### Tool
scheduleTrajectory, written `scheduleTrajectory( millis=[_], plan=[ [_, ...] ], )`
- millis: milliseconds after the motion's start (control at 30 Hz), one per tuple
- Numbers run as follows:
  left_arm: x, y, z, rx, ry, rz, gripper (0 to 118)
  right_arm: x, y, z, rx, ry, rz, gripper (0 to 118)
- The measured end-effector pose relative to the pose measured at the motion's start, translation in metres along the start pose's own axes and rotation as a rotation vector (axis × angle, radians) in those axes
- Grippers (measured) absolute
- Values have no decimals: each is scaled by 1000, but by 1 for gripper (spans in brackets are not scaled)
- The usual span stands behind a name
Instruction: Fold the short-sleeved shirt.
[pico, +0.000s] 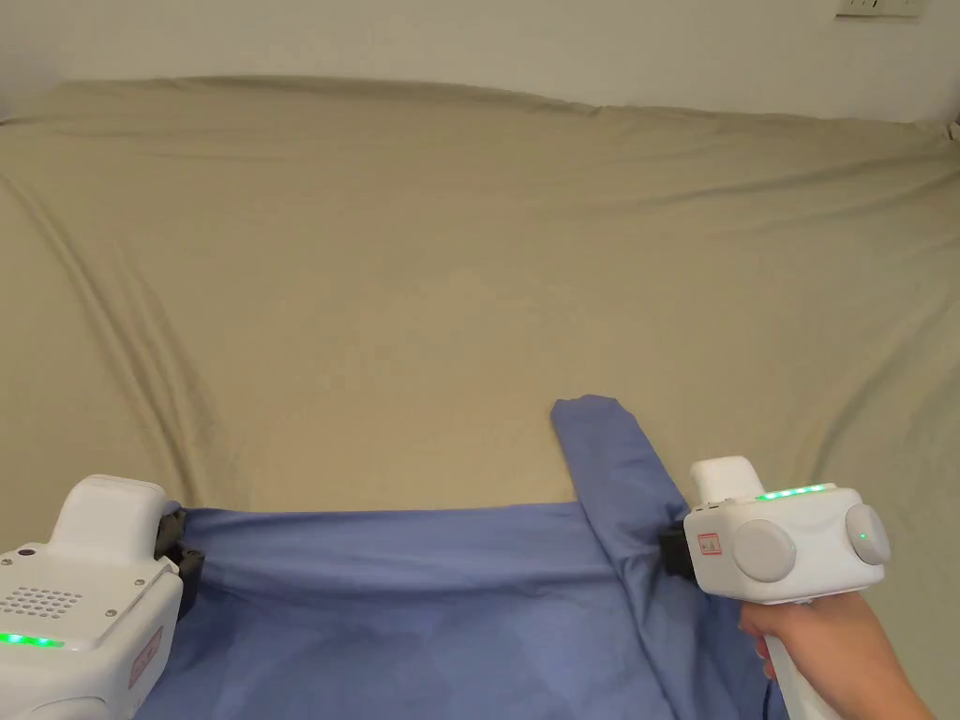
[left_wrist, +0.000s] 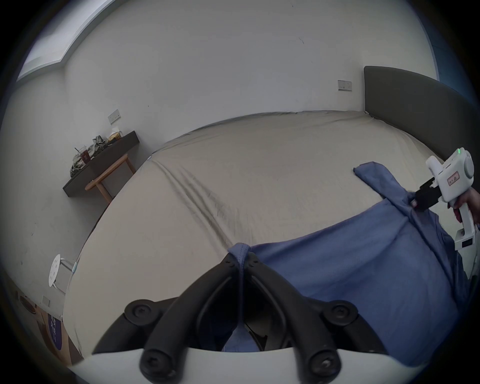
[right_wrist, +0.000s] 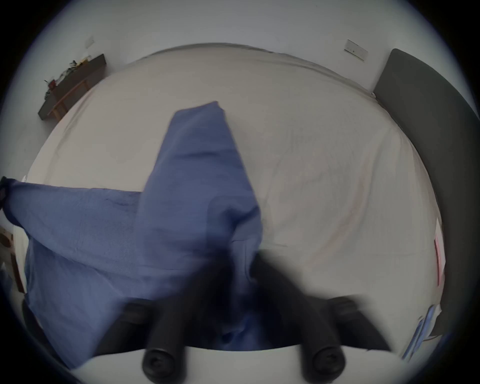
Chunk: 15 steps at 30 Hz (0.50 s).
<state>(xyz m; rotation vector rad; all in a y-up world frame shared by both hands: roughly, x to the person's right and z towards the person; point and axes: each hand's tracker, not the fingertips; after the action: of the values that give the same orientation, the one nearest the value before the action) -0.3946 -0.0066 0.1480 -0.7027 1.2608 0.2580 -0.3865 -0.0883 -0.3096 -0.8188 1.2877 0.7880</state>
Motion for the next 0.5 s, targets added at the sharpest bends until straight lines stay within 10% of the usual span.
scheduleTrajectory(
  millis=[100,500],
  plan=[
    [-4,-2,-3,-15,5,18,0,-11,-4,11,9,-97,128,1],
    [-54,39,55,156,110,93,0,56,-1,194,336,-239,-65,1]
  ],
)
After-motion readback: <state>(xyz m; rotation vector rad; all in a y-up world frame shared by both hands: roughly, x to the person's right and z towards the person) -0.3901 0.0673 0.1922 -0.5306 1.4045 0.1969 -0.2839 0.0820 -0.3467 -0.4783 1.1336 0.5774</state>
